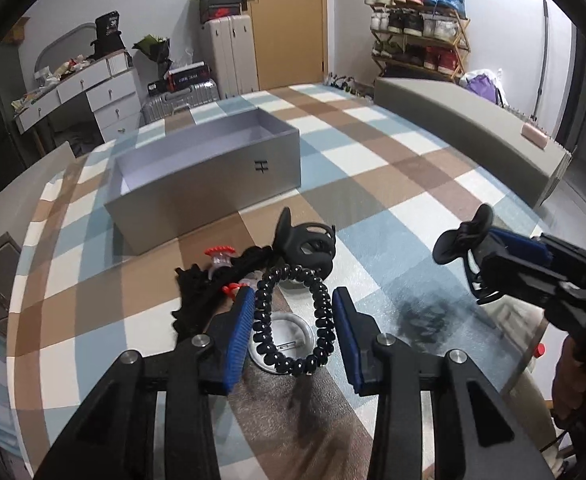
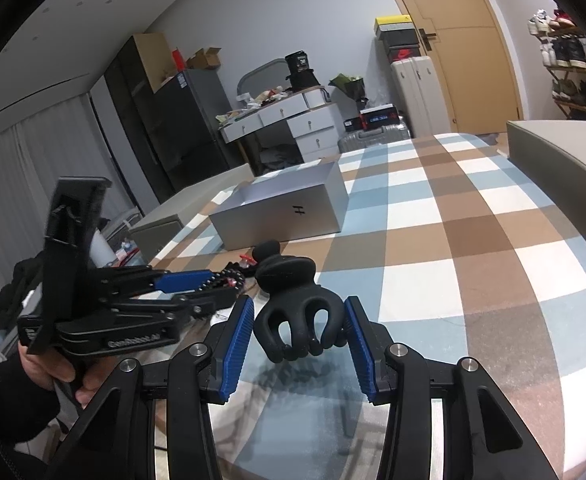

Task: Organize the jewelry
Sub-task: 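Carry the hair tie and claw clip over the grey box with both grippers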

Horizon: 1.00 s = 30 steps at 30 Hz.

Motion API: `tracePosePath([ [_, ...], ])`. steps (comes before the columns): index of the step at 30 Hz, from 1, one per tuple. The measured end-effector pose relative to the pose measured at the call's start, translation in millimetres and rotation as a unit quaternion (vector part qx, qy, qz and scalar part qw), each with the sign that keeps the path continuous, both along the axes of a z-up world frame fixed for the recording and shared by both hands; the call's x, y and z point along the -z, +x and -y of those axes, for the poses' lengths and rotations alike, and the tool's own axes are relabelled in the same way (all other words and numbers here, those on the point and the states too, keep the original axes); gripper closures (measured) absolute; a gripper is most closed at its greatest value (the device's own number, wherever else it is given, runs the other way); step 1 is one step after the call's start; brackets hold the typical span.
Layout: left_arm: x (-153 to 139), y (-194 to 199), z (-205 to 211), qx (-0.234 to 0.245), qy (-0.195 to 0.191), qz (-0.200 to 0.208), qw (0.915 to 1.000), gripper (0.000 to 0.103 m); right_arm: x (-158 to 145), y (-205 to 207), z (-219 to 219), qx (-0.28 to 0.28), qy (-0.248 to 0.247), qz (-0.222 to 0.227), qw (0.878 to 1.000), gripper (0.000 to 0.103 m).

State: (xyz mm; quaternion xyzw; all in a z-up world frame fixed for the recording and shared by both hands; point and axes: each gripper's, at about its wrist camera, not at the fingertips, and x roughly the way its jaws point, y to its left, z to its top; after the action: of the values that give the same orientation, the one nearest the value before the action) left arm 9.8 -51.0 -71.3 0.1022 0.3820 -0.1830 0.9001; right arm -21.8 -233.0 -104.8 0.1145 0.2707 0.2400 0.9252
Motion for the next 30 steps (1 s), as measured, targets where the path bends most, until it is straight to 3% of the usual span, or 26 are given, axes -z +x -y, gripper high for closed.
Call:
tracePosePath([
  [7, -35.0, -3.5, -18.0, -0.038, -0.053, 0.063, 0.9959, 0.069, -11.3, 6.4, -5.6, -0.01, 0.002, 0.01, 1.0, 0.058],
  [16, -63.1, 31.0, -40.7, -0.06, -0.086, 0.094, 0.99, 0.069, -51.9, 52.1, -27.9, -0.048, 0.025, 0.043, 0.998, 0.058],
  [20, -67.5, 49.7, -48.5, -0.072, -0.097, 0.095, 0.9881, 0.069, -69.2, 81.9, -41.6, -0.064, 0.02, 0.057, 0.996, 0.058],
  [30, -49.8, 106.5, -56.9, -0.081, -0.111, 0.028, 0.9901, 0.069, -73.3, 166.3, -72.9, -0.091, 0.008, 0.03, 0.995, 0.058],
])
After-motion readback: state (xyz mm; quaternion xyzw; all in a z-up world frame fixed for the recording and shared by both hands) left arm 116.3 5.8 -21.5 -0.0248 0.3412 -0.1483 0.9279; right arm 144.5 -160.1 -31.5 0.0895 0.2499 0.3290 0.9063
